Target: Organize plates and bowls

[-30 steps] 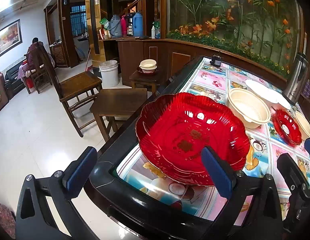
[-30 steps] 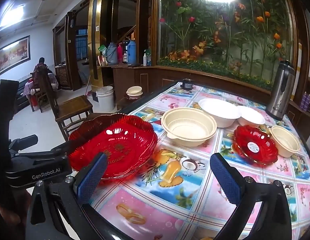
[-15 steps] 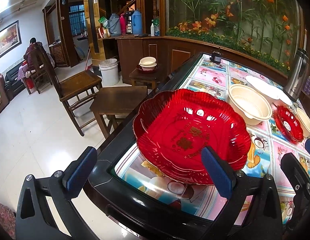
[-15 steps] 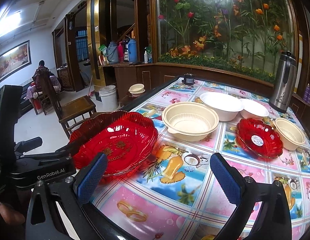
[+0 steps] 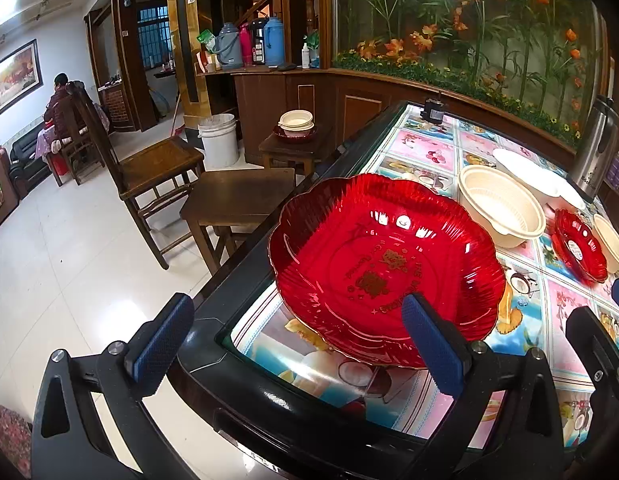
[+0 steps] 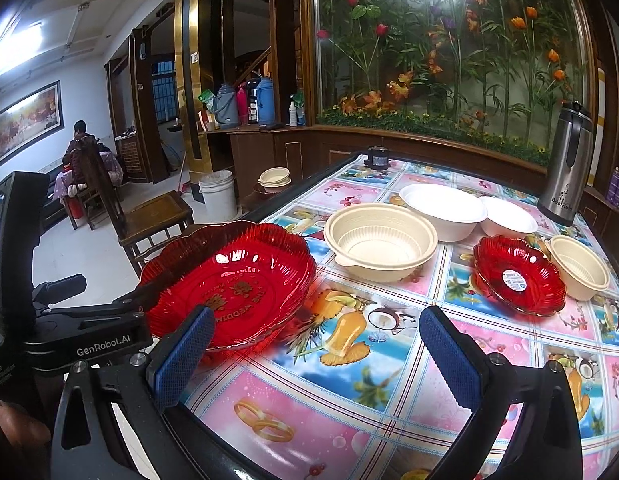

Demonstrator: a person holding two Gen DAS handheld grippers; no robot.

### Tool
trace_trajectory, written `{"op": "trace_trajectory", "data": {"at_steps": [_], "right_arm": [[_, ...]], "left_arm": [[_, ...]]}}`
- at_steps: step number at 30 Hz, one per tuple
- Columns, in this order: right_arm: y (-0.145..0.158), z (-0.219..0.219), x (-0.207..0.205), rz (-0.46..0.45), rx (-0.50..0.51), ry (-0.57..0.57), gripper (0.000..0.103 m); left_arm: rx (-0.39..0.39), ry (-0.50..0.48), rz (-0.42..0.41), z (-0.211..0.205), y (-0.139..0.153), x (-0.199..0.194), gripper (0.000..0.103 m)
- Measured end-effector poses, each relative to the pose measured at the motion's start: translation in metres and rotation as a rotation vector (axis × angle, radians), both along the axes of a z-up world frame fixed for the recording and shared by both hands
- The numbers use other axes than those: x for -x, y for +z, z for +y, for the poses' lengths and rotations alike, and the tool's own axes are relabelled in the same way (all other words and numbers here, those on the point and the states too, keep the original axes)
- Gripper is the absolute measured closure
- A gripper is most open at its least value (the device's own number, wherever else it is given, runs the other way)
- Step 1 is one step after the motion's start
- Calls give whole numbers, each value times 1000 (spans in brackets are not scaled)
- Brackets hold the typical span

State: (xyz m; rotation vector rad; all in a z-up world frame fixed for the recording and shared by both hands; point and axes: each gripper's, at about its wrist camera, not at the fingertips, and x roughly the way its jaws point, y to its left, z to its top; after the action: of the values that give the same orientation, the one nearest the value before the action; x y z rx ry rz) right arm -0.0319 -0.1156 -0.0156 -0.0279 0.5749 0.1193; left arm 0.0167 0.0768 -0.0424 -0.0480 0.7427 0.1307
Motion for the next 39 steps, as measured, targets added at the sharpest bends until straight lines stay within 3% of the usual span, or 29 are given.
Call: {"op": "trace_trajectory", "data": {"at_steps": [20,29,39], "right_arm": [[-4,-2,-11,24,-14,-15,1],[-8,-3,-44,47,-17,-35,1],[-31,-1,-103,155,-93,-50,1]], "left_arm": [[-4,22,33,1,-6,-10,0],[-11,50,72,8,-20,-29,0],[-3,78,160,15,-40,-64,0]]}}
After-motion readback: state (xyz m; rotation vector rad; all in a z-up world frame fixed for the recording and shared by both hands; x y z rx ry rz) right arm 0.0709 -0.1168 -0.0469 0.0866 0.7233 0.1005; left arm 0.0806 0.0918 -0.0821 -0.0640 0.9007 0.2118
